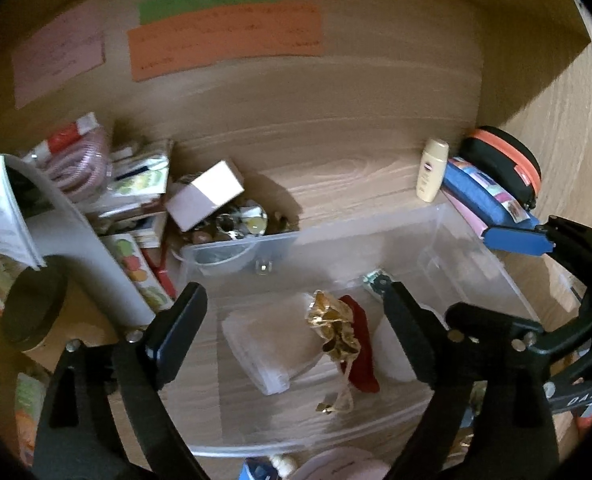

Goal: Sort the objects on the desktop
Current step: 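Open both tools to release the pouch and container into the bin, then move the open right tool toward the green glass bottle beside the bin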

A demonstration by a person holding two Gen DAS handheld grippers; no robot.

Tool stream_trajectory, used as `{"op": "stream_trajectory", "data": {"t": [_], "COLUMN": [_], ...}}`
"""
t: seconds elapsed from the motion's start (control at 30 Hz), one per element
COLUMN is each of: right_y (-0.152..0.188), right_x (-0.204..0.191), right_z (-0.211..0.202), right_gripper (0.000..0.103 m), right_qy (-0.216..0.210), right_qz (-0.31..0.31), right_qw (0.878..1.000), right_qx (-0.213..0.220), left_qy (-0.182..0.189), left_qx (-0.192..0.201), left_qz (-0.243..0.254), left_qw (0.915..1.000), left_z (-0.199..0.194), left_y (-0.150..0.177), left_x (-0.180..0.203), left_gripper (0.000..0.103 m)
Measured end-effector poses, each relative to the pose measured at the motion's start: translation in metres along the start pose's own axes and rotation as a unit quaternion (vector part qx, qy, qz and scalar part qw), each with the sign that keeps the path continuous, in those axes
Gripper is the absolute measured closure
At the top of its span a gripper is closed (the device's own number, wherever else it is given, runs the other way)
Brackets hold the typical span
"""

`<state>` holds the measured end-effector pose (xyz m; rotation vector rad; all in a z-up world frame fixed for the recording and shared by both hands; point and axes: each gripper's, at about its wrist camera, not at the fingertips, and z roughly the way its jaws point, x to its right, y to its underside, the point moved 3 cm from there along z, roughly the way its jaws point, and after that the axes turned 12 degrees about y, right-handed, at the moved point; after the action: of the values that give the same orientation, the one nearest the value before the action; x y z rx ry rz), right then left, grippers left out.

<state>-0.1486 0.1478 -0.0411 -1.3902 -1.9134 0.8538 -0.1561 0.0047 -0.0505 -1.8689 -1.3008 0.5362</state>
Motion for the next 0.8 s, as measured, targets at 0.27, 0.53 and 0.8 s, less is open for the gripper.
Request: {"op": "stream_trajectory", "data": {"t": [0.27,0.53,0.8], "right_y": [-0.004,0.0,0.009], "right_x": [-0.002,-0.004,-0.007], "right_z": [-0.026,-0.057,-0.086], "right_gripper": [0.015,0.008,0.006], "right_qy": [-0.004,0.011,0.03], "right_qz": [0.004,-0.002,-0.011], "right_qw": [1.0,0.999,0.997], "right_qx": [0.017,0.043,0.07], "left_qy": [-0.036,-0.056,-0.065], "left_qx": [0.004,0.025,0.046], "left_qz": [-0.031,-0.029,-0.033], "left_qw": [0.9988,0.9977,0.9963], "left_z": [-0.026,-0.062,-0.093], "left_y": [0.01,0.021,0.03], "left_x": [-0.007,0.0,0.004], "left_gripper": [0.005,0.004,0.002]}}
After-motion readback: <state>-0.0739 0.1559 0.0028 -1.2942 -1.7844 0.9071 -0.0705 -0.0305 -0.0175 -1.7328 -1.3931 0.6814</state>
